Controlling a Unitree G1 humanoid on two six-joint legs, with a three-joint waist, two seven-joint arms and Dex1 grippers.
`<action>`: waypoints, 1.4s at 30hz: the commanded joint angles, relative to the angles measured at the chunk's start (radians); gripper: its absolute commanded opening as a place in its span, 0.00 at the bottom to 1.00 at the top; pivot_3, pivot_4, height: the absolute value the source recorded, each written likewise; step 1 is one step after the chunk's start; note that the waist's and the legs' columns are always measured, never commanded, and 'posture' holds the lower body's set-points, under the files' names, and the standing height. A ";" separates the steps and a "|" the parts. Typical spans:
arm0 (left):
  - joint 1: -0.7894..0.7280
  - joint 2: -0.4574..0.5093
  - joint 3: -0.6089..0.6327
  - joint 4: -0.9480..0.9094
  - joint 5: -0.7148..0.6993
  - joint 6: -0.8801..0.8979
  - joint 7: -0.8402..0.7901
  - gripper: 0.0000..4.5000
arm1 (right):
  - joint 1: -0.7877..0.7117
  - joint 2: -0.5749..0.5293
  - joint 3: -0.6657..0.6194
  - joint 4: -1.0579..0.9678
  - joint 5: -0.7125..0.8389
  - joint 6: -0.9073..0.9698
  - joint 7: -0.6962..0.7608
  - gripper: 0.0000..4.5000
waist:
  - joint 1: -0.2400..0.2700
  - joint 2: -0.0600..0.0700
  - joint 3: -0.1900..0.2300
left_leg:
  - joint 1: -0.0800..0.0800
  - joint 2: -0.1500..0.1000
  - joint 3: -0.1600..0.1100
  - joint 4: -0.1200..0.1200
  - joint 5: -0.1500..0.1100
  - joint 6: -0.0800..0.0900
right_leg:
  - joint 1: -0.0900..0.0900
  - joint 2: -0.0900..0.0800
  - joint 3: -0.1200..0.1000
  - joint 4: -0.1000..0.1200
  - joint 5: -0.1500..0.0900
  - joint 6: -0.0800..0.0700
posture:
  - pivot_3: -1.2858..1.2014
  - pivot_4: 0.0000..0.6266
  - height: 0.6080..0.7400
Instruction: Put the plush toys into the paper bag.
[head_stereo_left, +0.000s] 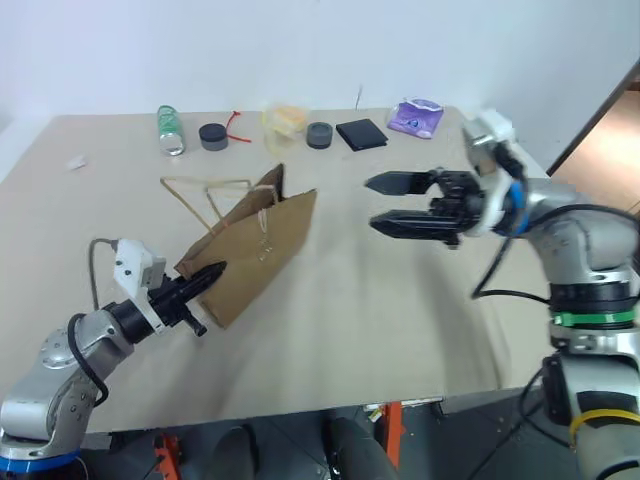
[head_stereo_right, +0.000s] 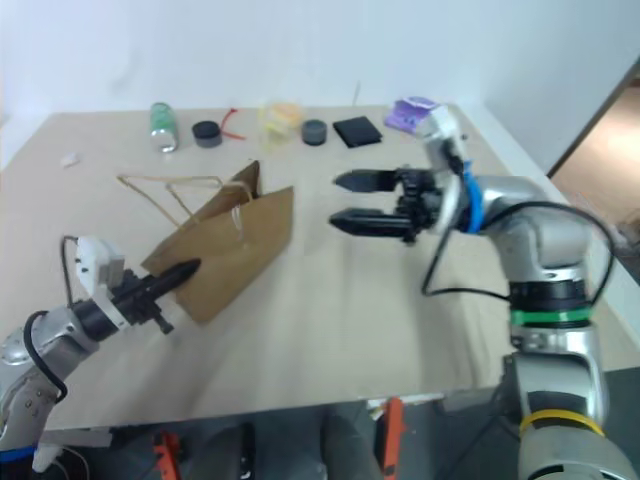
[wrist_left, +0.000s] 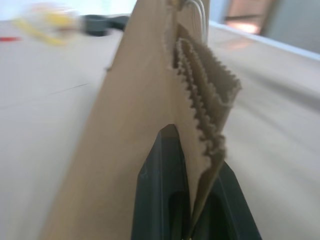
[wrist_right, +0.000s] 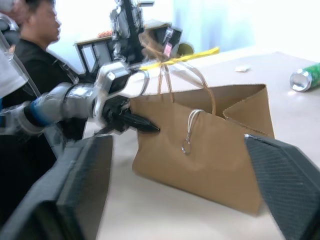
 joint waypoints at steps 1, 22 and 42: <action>-0.058 0.081 -0.009 0.054 -0.005 -0.050 -0.171 0.00 | -0.024 -0.071 0.002 0.027 -0.024 -0.048 0.093 0.97 | -0.001 0.001 0.001 | 0.000 0.000 0.000 0.000 0.000 0.000 | 0.000 0.000 0.000 0.000 0.000 0.000 | 0.52 0.24 1.00; -0.262 0.221 -0.130 0.277 -0.012 0.015 -0.576 0.06 | 0.054 -0.140 0.003 -0.090 -0.024 -0.043 0.102 0.99 | 0.004 0.004 0.003 | -0.002 0.000 0.001 0.001 -0.003 -0.001 | -0.001 0.000 0.002 0.001 -0.005 0.003 | 0.52 0.24 1.00; -0.077 0.372 0.376 0.167 -0.229 0.262 -0.367 0.99 | 0.082 -0.179 -0.014 0.010 -0.056 -0.063 0.102 1.00 | 0.004 0.004 0.003 | -0.001 0.000 0.001 0.002 -0.003 -0.001 | 0.000 0.000 0.002 0.002 -0.006 0.003 | 0.52 0.24 1.00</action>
